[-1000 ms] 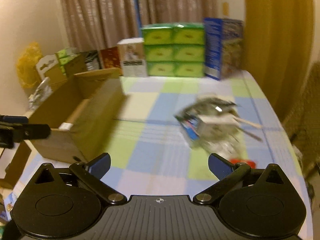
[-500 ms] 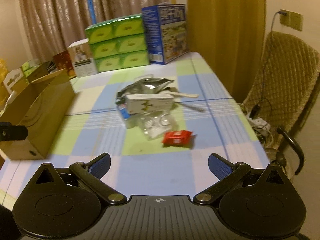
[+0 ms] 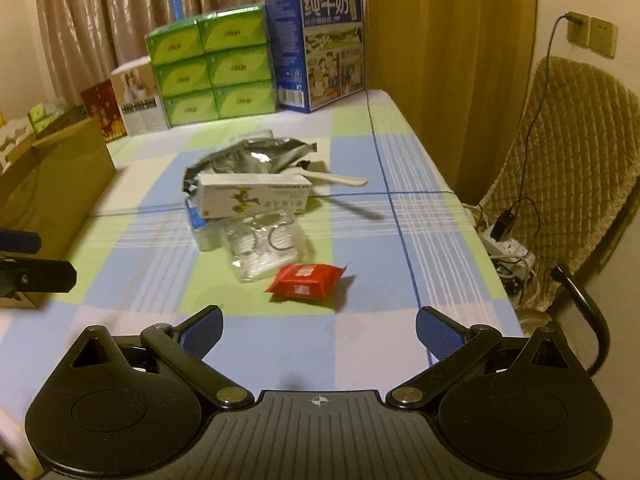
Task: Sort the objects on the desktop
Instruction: 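Withdraw both tools from the cardboard box back over the pile, then grasp the red snack packet with the right tool while the left tool grasps the clear plastic tray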
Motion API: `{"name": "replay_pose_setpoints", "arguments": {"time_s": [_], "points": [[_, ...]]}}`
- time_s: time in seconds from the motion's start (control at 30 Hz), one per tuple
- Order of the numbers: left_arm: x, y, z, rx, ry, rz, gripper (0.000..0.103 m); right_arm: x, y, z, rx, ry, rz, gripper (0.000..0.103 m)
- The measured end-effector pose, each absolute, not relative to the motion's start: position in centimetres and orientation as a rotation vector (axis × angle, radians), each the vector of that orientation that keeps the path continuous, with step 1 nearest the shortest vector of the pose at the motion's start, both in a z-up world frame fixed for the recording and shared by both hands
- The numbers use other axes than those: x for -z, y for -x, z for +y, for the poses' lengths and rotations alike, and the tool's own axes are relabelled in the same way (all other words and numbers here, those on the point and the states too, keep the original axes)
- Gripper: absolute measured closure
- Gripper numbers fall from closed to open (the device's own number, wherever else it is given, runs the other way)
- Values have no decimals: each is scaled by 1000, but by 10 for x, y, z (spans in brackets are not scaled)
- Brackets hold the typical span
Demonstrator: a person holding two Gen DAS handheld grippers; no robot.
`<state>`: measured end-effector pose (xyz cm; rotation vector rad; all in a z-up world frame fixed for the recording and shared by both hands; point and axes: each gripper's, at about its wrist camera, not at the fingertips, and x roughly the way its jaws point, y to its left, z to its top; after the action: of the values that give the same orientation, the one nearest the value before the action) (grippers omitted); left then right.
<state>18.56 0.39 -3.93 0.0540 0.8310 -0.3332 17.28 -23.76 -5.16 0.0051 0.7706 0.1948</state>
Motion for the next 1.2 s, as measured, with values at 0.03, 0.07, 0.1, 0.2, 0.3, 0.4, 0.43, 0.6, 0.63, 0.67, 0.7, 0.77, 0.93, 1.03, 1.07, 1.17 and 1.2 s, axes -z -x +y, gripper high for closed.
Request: {"name": "replay_pose_setpoints", "arguments": {"time_s": [0.03, 0.07, 0.1, 0.2, 0.3, 0.4, 0.43, 0.6, 0.63, 0.67, 0.7, 0.77, 0.93, 1.03, 1.07, 1.17, 1.2], "points": [[44, -190, 2, 337, -55, 834, 1, 55, -178, -238, -197, -2, 774, 3], [49, -196, -1, 342, -56, 838, 1, 60, -185, -239, -197, 4, 778, 3], [55, -202, -4, 348, -59, 837, 1, 63, -190, -240, -198, 11, 780, 4], [67, -215, -10, 356, -75, 826, 2, 75, -204, -240, -213, 31, 793, 15], [80, -229, -15, 352, -78, 814, 2, 87, -212, -235, -236, 64, 786, 26], [91, -239, -17, 380, -61, 808, 7, 95, -216, -227, -250, 79, 779, 30], [93, -241, -19, 383, -61, 805, 9, 97, -217, -224, -253, 86, 776, 30], [102, -253, -18, 395, -17, 809, 9, 104, -228, -216, -230, 48, 779, 30], [103, -254, -17, 398, -3, 811, 9, 104, -230, -213, -222, 48, 773, 30], [105, -256, -16, 399, 15, 815, 9, 106, -233, -210, -216, 60, 772, 30], [106, -257, -14, 397, 27, 819, 9, 108, -235, -207, -212, 69, 775, 30], [108, -260, -12, 388, 39, 823, 9, 111, -238, -200, -216, 85, 779, 30], [108, -262, -14, 403, 40, 820, 9, 119, -245, -191, -174, 127, 772, 31], [110, -260, -19, 421, 9, 819, 9, 121, -247, -192, -162, 129, 775, 49], [111, -260, -20, 427, 7, 823, 9, 120, -247, -193, -159, 131, 775, 50], [111, -259, -23, 447, 9, 819, 9, 119, -245, -196, -155, 128, 775, 60], [111, -258, -25, 455, 1, 815, 9, 118, -244, -198, -155, 133, 773, 62]]}}
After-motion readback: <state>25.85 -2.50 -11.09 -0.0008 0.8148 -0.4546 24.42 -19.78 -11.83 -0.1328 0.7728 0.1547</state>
